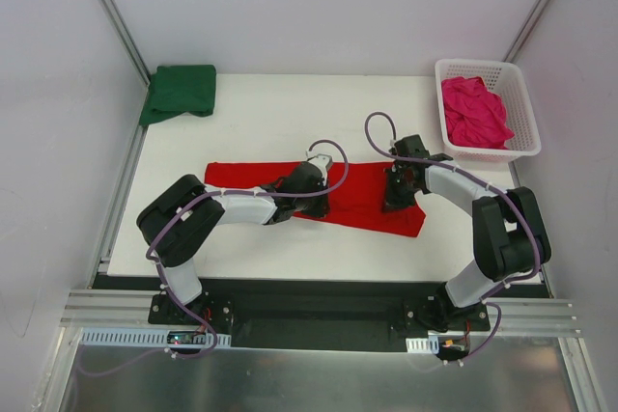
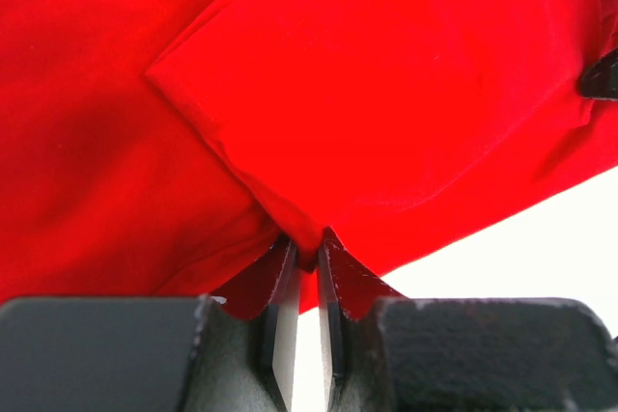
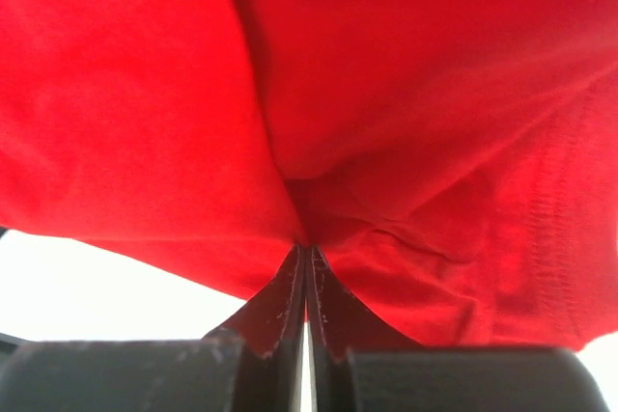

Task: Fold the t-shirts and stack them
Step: Fold the other side of the tshirt into a rectangle

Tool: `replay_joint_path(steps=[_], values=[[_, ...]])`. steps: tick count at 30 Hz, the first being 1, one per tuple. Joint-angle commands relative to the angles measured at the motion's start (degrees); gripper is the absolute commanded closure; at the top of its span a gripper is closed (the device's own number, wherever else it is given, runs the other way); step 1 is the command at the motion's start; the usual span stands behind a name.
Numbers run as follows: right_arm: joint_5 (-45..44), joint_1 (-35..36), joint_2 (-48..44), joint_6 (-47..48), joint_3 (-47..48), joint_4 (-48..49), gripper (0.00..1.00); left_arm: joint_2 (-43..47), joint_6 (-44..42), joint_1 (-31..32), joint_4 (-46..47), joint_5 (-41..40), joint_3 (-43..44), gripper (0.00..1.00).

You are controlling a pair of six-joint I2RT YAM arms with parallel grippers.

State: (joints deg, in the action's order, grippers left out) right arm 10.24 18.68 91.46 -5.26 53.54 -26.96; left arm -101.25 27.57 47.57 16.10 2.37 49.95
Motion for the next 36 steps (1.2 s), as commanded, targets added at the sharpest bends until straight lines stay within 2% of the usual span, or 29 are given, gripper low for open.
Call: replay_joint_path(steps=[1,20,31,34,36], values=[[-3.56,-0.13,-2.16,1.91,2.36,-3.88,0.99,0.88,-1.12,-0.20,-2.04,-2.02,-1.17,0.91],[-5.58,-4.09,-3.75,4.90,8.77,-10.48,0.98,0.97,-1.56,-0.37,-2.39,-1.76,-1.44,0.91],[-1.46,-3.82,-2.08,6.30,6.32,-11.10,0.98,1.76,-1.73,-0.55,-2.56,-1.76,-2.32,0.92],[-0.58,-2.95,-1.81,6.40,5.53,-11.36,0.94,3.07,-1.99,-0.55,-3.53,-1.06,-2.14,0.90],[-0.22,-2.16,-1.81,6.31,5.26,-11.54,0.87,3.95,-2.26,-0.55,-4.05,-0.18,-1.62,0.87]])
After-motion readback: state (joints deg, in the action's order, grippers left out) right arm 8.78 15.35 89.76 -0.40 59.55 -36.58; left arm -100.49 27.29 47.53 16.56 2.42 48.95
